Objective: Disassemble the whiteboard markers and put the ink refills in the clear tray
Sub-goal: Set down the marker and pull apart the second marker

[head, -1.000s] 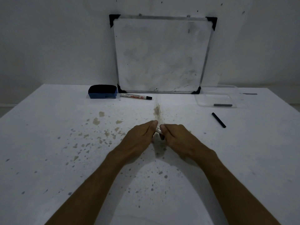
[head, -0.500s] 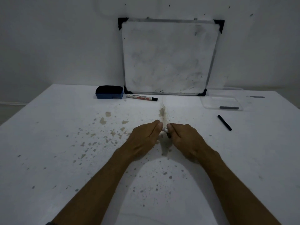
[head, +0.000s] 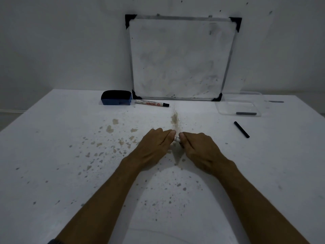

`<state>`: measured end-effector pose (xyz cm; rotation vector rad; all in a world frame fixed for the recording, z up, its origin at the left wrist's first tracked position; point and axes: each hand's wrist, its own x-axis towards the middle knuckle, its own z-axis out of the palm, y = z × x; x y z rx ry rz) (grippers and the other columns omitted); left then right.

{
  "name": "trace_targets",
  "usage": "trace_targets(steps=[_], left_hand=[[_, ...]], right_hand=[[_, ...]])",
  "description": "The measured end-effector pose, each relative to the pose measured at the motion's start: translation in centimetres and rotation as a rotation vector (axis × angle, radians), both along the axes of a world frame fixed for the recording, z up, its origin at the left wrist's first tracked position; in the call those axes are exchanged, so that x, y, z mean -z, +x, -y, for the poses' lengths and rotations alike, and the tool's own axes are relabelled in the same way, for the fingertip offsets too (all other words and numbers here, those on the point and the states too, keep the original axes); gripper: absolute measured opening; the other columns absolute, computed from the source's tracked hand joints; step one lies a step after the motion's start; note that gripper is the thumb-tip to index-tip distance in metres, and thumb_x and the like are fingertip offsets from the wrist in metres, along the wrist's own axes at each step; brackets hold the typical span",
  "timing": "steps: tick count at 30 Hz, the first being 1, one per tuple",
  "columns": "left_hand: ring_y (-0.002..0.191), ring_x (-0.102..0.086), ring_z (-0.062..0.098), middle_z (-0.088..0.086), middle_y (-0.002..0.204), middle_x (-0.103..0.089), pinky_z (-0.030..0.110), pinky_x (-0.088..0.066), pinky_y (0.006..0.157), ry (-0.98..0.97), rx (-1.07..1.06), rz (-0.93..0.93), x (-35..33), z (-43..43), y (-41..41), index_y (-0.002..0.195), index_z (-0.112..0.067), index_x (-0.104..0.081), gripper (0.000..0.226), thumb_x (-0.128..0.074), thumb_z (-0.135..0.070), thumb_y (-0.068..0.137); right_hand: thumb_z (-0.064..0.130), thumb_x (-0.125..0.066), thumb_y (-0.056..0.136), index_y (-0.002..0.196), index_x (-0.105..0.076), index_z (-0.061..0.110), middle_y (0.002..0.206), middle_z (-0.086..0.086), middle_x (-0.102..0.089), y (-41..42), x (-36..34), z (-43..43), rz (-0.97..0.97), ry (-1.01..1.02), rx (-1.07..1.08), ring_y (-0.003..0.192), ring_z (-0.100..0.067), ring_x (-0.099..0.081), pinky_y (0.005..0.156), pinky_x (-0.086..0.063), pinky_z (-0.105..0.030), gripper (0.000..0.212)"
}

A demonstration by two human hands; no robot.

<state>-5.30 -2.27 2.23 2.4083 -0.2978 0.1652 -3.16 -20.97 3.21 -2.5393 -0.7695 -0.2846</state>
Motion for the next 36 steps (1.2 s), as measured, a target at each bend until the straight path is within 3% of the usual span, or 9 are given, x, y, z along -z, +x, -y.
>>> trace_targets(steps=[2,8,13,16,18,22,26,31,36], left_hand=[[0.068,-0.043,0.01,-0.007,0.075,-0.048,0.033,-0.035,0.073,0.043,0.02,0.06,-0.2,0.0,-0.1,0.084,-0.038,-0.042,0.035,-0.022,-0.035,0.113],[0.069,-0.043,0.022,0.003,0.078,-0.055,0.035,-0.033,0.069,0.185,0.045,0.2,0.2,0.5,1.0,0.101,-0.017,-0.057,0.046,-0.018,-0.039,0.108],[0.091,-0.065,0.022,0.004,0.1,-0.072,0.034,-0.045,0.088,-0.099,-0.167,-0.004,-0.1,0.0,1.0,0.113,-0.012,-0.072,0.052,-0.029,-0.041,0.112],[0.076,-0.054,0.014,0.001,0.085,-0.059,0.032,-0.042,0.076,-0.356,-0.307,-0.091,-0.1,-1.7,1.4,0.09,-0.017,-0.06,0.048,-0.028,-0.047,0.11],[0.076,-0.049,0.018,0.001,0.081,-0.053,0.035,-0.039,0.073,-0.216,-0.313,-0.02,0.0,-2.0,1.4,0.087,-0.018,-0.051,0.043,-0.027,-0.044,0.111],[0.1,-0.049,0.02,-0.003,0.099,-0.063,0.038,-0.039,0.088,0.217,-0.28,0.148,1.2,-2.0,1.8,0.111,-0.022,-0.065,0.032,-0.042,-0.044,0.107],[0.105,-0.054,0.023,-0.001,0.11,-0.068,0.036,-0.039,0.089,0.307,-0.28,0.209,2.2,-2.3,2.5,0.111,-0.027,-0.069,0.031,-0.054,-0.051,0.1],[0.108,-0.05,0.014,-0.005,0.118,-0.065,0.032,-0.039,0.094,0.111,-0.185,0.285,1.4,-1.5,1.7,0.126,-0.025,-0.065,0.037,-0.061,-0.043,0.095],[0.091,-0.061,0.004,-0.009,0.108,-0.068,0.005,-0.041,0.084,-0.166,-0.056,0.237,-0.1,0.0,0.7,0.116,-0.02,-0.07,0.029,-0.069,-0.036,0.092]], right_hand=[[0.043,-0.029,0.108,0.073,-0.057,0.023,0.069,0.002,-0.062,0.6,-0.3,-0.3,-0.191,0.082,0.005,0.063,-0.018,-0.058,0.063,-0.043,-0.031,0.049],[0.036,-0.035,0.109,0.062,-0.055,0.022,0.054,0.003,-0.052,1.4,-1.2,0.6,-0.517,0.285,-0.06,0.047,-0.011,-0.044,0.059,-0.036,-0.028,0.053],[0.04,-0.026,0.108,0.084,-0.05,0.025,0.063,0.006,-0.055,0.4,-0.5,0.7,0.077,-0.11,0.067,0.054,-0.015,-0.051,0.057,-0.039,-0.033,0.037],[0.039,-0.024,0.109,0.093,-0.051,0.022,0.071,0.004,-0.062,0.7,-0.3,1.4,0.011,-0.018,0.073,0.062,-0.015,-0.057,0.066,-0.048,-0.035,0.036],[0.04,-0.024,0.109,0.1,-0.053,0.023,0.08,0.004,-0.064,0.7,-0.1,1.4,-0.034,0.006,0.043,0.07,-0.014,-0.058,0.071,-0.048,-0.036,0.035],[0.036,-0.034,0.108,0.111,-0.06,0.022,0.091,0.006,-0.062,0.7,0.0,0.9,-0.029,0.091,-0.02,0.081,-0.014,-0.055,0.077,-0.043,-0.035,0.03],[0.036,-0.044,0.104,0.117,-0.061,0.021,0.103,0.006,-0.06,0.9,0.2,1.0,-0.022,0.075,-0.008,0.091,-0.012,-0.049,0.087,-0.039,-0.034,0.025],[0.041,-0.052,0.101,0.12,-0.062,0.024,0.108,0.003,-0.063,1.3,0.8,0.8,0.037,0.021,0.006,0.096,-0.015,-0.054,0.086,-0.037,-0.032,0.027],[0.044,-0.052,0.1,0.125,-0.063,0.023,0.121,0.002,-0.065,1.2,0.6,0.5,0.03,0.062,0.007,0.107,-0.015,-0.055,0.092,-0.028,-0.026,0.034]])
